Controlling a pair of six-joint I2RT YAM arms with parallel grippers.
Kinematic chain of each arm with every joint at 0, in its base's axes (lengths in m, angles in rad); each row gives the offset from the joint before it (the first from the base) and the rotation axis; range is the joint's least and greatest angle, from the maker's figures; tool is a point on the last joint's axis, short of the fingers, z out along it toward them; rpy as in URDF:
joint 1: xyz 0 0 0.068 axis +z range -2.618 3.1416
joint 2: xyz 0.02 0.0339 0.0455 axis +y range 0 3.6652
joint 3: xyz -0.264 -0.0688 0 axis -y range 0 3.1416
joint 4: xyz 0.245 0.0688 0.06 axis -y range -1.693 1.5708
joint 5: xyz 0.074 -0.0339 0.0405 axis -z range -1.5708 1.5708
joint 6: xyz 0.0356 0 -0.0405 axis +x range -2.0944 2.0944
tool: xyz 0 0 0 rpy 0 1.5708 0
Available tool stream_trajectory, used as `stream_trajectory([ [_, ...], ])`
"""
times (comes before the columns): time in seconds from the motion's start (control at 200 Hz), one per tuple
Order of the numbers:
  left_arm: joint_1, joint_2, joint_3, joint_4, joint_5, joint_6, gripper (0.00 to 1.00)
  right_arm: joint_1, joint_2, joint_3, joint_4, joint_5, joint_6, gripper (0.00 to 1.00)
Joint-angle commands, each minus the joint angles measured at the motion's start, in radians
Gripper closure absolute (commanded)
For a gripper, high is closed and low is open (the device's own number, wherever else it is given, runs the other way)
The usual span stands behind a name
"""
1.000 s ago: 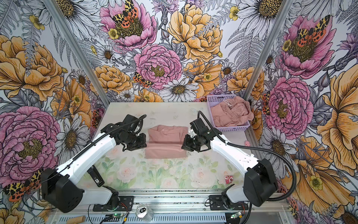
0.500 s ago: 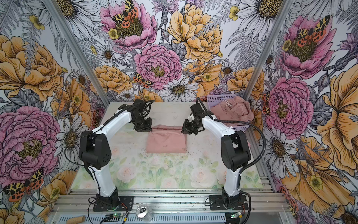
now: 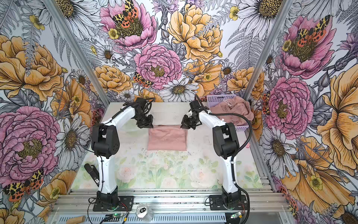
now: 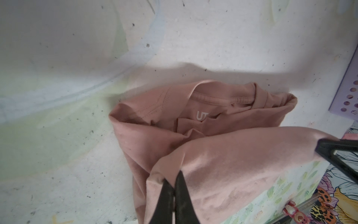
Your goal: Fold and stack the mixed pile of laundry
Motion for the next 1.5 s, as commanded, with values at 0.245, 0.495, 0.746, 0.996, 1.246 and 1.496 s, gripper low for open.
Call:
stream_trajectory([
  [0.245, 0.015, -0.031, 0.052, 0.011, -0.110, -0.015, 0.33, -0.016, -0.047, 0.035, -0.002, 0.081, -0.060, 0.63],
  [0.495, -0.048, -0.122, -0.086, 0.036, -0.107, -0.040, 0.34, 0.060, -0.121, -0.079, 0.022, 0.095, -0.066, 0.61],
  [0.746, -0.150, -0.132, -0.217, 0.129, -0.095, -0.116, 0.34, 0.139, -0.139, -0.150, 0.032, 0.209, -0.080, 0.60],
  [0.996, -0.162, -0.112, -0.346, 0.233, -0.186, -0.160, 0.33, 0.152, -0.081, -0.189, 0.056, 0.276, -0.133, 0.60],
  [1.246, -0.238, -0.219, -0.362, 0.249, -0.307, -0.182, 0.02, 0.147, -0.159, -0.218, 0.053, 0.310, -0.148, 0.56],
  [1.496, -0.379, -0.184, -0.296, 0.262, -0.362, -0.223, 0.01, 0.109, -0.365, -0.374, 0.040, 0.347, -0.147, 0.40],
])
